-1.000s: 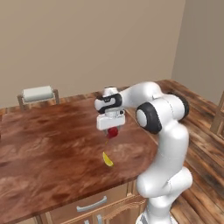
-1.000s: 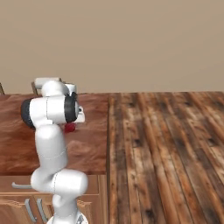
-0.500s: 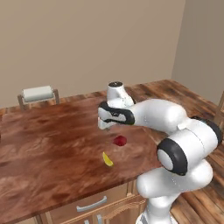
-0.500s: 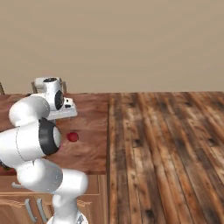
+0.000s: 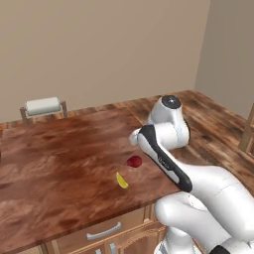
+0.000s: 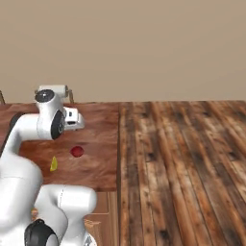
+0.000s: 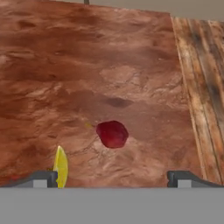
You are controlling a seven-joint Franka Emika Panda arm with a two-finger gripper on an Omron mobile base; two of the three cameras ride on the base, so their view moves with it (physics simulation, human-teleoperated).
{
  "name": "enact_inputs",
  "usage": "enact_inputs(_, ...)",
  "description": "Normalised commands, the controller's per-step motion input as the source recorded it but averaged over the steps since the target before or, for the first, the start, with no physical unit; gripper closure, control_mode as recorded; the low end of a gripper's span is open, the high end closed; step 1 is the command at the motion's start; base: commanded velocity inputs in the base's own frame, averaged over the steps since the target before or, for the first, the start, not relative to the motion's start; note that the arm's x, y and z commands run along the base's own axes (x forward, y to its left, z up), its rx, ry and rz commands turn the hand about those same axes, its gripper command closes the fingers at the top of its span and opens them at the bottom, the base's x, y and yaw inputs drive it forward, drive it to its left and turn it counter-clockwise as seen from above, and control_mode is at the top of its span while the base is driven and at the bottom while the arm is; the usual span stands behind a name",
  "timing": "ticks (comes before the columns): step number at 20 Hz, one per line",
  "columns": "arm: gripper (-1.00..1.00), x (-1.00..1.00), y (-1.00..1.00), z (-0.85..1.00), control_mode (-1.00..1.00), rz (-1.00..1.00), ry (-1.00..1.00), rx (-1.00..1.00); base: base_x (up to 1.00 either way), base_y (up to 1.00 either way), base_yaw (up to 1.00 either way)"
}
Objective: Open the fridge, remove the pear, lemon wedge, and steak, and place them on any counter.
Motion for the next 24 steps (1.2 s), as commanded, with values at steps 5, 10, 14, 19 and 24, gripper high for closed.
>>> enact_inputs(5,-1.00,-0.75,-0.28,1.00,-1.00,0.00,0.01,0.27,0.00,0.00,0.00)
enact_inputs(10,-1.00,-1.00,-0.21,0.99,-1.00,-0.03,0.01,0.03,0.00,0.00,0.00)
enact_inputs(14,-1.00,-0.91,-0.29,0.98,-1.00,-0.05,0.00,0.00,0.00,0.00,0.00)
enact_inputs(19,-1.00,-0.41,-0.16,0.45,-1.00,-0.13,0.00,-0.02,0.00,0.00,0.00)
enact_inputs(24,-1.00,-0.11,-0.03,-0.02,-1.00,-0.25,0.02,-0.01,0.00,0.00,0.00)
